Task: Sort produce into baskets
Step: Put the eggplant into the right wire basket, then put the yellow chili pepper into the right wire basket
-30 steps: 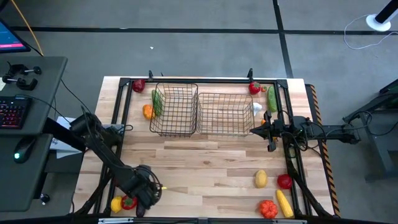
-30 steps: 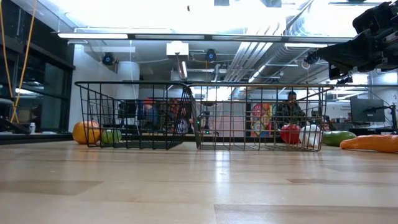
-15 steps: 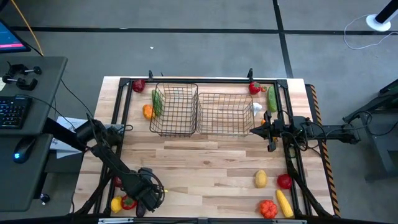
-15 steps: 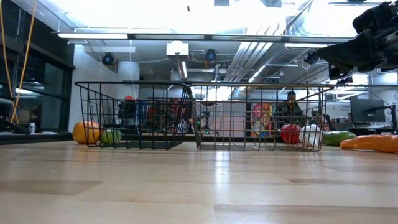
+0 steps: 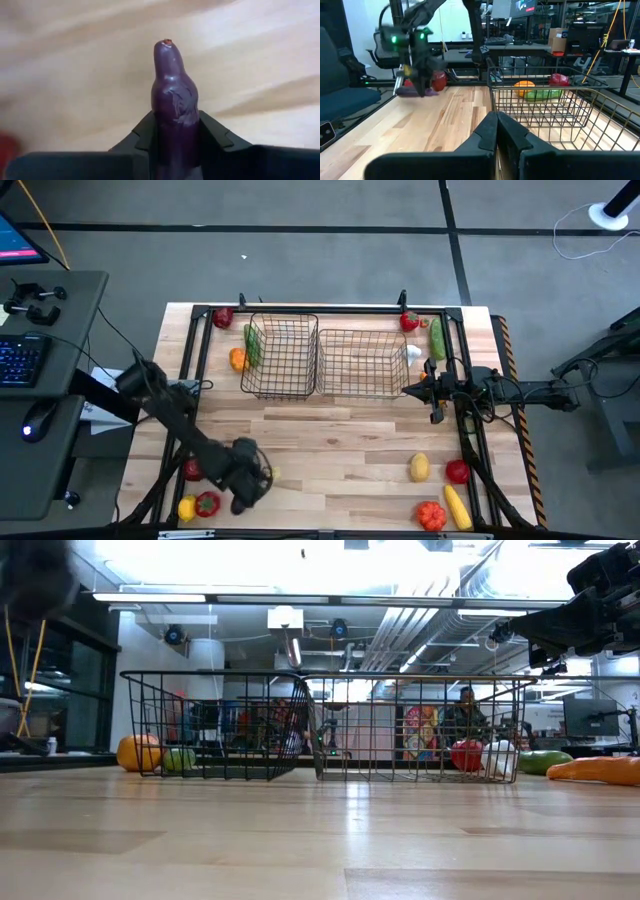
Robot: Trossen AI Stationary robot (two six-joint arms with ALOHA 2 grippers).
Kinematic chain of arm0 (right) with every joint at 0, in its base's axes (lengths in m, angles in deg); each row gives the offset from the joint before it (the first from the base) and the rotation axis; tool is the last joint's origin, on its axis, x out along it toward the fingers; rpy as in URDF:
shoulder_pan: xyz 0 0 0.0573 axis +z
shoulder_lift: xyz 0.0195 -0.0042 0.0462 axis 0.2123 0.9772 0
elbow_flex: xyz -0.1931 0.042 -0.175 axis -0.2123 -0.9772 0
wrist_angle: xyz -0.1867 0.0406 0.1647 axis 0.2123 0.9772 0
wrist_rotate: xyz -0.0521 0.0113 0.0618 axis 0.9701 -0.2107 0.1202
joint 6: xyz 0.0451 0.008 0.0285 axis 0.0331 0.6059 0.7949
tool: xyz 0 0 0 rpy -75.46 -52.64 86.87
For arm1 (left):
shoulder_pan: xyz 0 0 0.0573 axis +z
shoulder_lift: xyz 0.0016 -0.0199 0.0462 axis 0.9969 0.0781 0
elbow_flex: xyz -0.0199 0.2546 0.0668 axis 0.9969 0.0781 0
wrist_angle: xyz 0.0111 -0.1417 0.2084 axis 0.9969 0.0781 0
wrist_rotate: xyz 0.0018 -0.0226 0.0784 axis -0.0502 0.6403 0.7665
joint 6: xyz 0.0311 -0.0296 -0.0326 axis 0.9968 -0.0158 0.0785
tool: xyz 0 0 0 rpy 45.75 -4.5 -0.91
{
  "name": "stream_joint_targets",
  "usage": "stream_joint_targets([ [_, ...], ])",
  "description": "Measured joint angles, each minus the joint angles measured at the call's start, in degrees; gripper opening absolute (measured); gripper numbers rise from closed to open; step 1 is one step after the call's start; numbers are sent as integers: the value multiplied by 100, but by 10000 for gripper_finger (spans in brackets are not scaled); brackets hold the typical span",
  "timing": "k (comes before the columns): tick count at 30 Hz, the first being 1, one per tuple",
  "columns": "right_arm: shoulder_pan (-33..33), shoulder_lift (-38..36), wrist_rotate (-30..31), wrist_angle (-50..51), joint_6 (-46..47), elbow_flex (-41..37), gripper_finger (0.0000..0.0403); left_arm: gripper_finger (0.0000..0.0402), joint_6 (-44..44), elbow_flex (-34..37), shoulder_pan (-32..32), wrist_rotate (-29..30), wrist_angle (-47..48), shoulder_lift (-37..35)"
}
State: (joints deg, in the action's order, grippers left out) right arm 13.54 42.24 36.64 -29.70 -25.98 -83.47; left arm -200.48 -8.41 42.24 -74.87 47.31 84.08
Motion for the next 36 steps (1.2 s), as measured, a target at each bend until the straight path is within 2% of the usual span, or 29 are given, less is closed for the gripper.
stream_joint_targets([
  [3, 1, 0, 0, 1, 0, 0, 0, 71, 895, -72, 300, 925, -248, -557],
  [6, 1, 0, 0, 1, 0, 0, 0, 71, 2250, -265, 822, 1831, -761, -1007],
  [8, -1, 0, 0, 0, 0, 0, 0, 71, 3452, -401, 1284, 2115, -1226, -1183],
  [10, -1, 0, 0, 1, 0, 0, 0, 71, 4741, -563, 1837, 2138, -1850, -1225],
  [14, 0, 2, 0, 1, 0, 0, 0, 86, 6850, -843, 2955, 1847, -3107, -1035],
  [18, -1, 4, 0, -1, 0, 0, 0, 111, 7973, -1036, 3806, 1526, -4016, -796],
  [24, 1, 4, 0, 0, 0, 0, 0, 168, 8631, -1187, 4567, 1109, -4213, -535],
  [31, -1, 4, 0, -1, 0, 0, 0, 252, 8989, -1187, 4847, -21, -4396, -508],
  [36, -1, 4, 0, 1, 0, 0, 0, 274, 9177, -1196, 4840, -1247, -3936, -911],
])
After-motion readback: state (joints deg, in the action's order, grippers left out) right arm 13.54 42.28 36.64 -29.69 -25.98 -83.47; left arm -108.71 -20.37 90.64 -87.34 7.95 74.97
